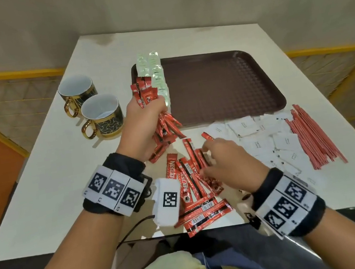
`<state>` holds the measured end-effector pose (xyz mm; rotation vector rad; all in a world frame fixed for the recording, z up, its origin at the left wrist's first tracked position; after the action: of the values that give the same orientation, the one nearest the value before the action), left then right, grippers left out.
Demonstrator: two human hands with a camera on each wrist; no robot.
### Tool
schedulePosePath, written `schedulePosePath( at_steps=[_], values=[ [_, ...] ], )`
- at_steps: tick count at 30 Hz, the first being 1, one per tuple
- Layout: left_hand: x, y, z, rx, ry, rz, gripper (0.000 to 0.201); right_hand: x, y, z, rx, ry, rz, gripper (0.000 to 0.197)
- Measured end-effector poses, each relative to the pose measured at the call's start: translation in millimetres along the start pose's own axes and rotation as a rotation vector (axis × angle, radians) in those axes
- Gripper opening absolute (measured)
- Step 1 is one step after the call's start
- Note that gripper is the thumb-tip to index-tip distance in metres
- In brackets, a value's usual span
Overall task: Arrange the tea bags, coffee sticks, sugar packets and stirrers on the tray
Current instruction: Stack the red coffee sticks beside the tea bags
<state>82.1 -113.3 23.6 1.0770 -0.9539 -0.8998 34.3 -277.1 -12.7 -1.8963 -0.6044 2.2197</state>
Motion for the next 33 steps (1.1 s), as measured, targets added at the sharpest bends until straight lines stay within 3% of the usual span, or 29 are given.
schedulePosePath(
  at_steps=[3, 6, 12, 18, 19, 22, 28, 31, 33],
  values=[
    [-3.8, 2.7, -2.5, -0.011, 0.022, 0.016, 0.021, -11.1, 5.8, 0.6, 0.029, -0.048, 0.069, 0.069],
    [-6.9, 5.6, -6.3, -0.014, 0.032, 0.035, 0.023, -6.0, 1.4, -7.2, 0.064, -0.17, 0.111, 0.065],
    [-10.0, 13.5, -6.3, 0.024, 0.011, 0.054, 0.016, 11.0, -21.1, -35.4, 0.043, -0.251, 0.276, 0.07],
    [-27.2, 12.0, -9.4, 0.028, 0.033, 0.061, 0.023, 20.2, -23.5, -46.8, 0.015, -0.209, 0.311, 0.028],
    [-28.9, 11.1, -9.8, 0.024, 0.038, 0.053, 0.027, 20.7, -24.8, -49.0, 0.004, -0.205, 0.313, 0.026],
    [-31.2, 11.9, -10.5, 0.015, 0.034, 0.043, 0.01, 21.4, -25.7, -56.9, -0.006, -0.228, 0.322, 0.022],
    [-34.1, 12.7, -15.5, 0.029, 0.071, -0.058, 0.009, 11.3, -24.5, -65.5, -0.018, -0.276, 0.319, 0.019],
    [-30.4, 9.0, -15.9, 0.053, 0.064, -0.124, 0.028, -5.9, -18.8, -73.9, 0.018, -0.221, 0.141, 0.011],
    [-25.8, 6.9, -14.3, 0.078, 0.06, -0.138, 0.021, -21.4, -19.2, -78.3, 0.07, -0.143, -0.134, 0.009]
  ],
)
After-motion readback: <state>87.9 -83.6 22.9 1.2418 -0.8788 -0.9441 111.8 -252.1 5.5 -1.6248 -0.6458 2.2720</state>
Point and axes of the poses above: each hand's wrist, its own z-axis away from the middle knuckle, its own x-axis out of the palm, y = z × x, the point moved 4 cm from there along -z, towards the middle knuckle, and after that the axes turned 11 degrees about y, right-handed, at the moved point
